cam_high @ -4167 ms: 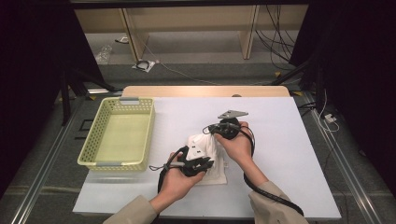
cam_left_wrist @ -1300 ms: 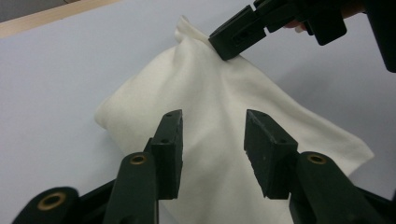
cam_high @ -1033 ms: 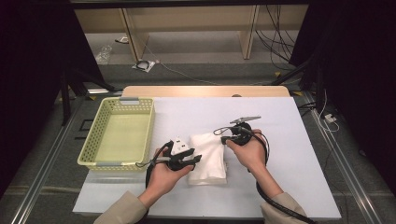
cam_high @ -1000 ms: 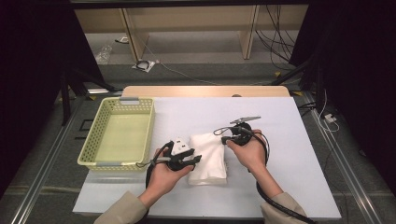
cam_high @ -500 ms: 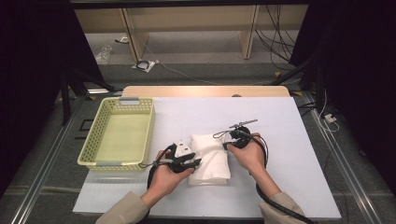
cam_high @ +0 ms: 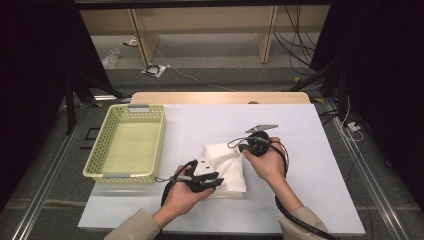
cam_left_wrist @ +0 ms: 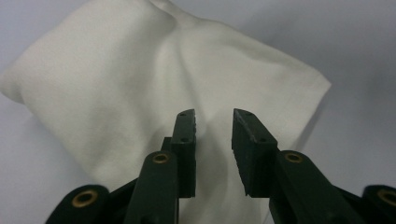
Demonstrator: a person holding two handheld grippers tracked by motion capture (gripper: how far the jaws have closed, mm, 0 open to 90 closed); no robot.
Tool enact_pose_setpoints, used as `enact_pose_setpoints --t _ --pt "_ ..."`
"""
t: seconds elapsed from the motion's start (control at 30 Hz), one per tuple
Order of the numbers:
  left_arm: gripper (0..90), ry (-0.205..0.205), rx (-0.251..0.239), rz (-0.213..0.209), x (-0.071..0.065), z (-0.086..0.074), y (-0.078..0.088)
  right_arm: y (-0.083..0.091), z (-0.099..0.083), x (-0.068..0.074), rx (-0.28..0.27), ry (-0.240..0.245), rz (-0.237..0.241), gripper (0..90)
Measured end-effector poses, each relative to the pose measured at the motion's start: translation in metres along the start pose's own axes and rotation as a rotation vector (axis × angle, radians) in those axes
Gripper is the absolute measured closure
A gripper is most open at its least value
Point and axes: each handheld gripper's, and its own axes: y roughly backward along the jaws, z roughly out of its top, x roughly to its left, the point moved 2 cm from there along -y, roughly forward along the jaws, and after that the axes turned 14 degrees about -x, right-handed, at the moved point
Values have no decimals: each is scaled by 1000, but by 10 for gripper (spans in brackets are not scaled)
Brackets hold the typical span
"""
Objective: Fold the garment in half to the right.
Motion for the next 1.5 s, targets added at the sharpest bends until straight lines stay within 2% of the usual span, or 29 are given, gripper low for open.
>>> enact_pose_setpoints --t 0.07,0.27,0.5,0.7,0.83,0.93,0.97,1.0,1.2,1.27,1.3,1.5 --pt "710 0 10 -3 0 -2 -1 -4 -4 0 25 8 -3 900" --pt "709 -2 43 -20 -2 -7 -4 -16 -18 -4 64 -20 -16 900" --pt "705 0 47 -21 -2 -8 -4 -20 -23 -8 56 -23 -19 899" --pt "689 7 40 -22 -1 -6 -3 -19 -22 -9 51 -25 -16 861" --pt "662 13 20 -15 1 -4 0 -16 -19 -10 32 -19 -17 825" --pt "627 6 7 -4 5 -1 3 -10 -15 -12 -19 21 -15 753" --pt "627 8 0 2 6 -1 4 -10 -15 -12 -19 21 -15 753" --pt "595 14 -19 7 9 1 6 -9 -14 -12 -43 56 11 705" --pt "513 30 -65 28 17 5 12 -6 -17 -12 -81 117 37 610" --pt "497 38 -67 34 19 6 13 -5 -16 -12 -86 121 42 598" --pt "446 46 -68 38 21 6 14 -3 -16 -13 -100 129 44 573" --pt "391 64 -84 44 26 7 18 3 -18 -15 -140 134 56 510"
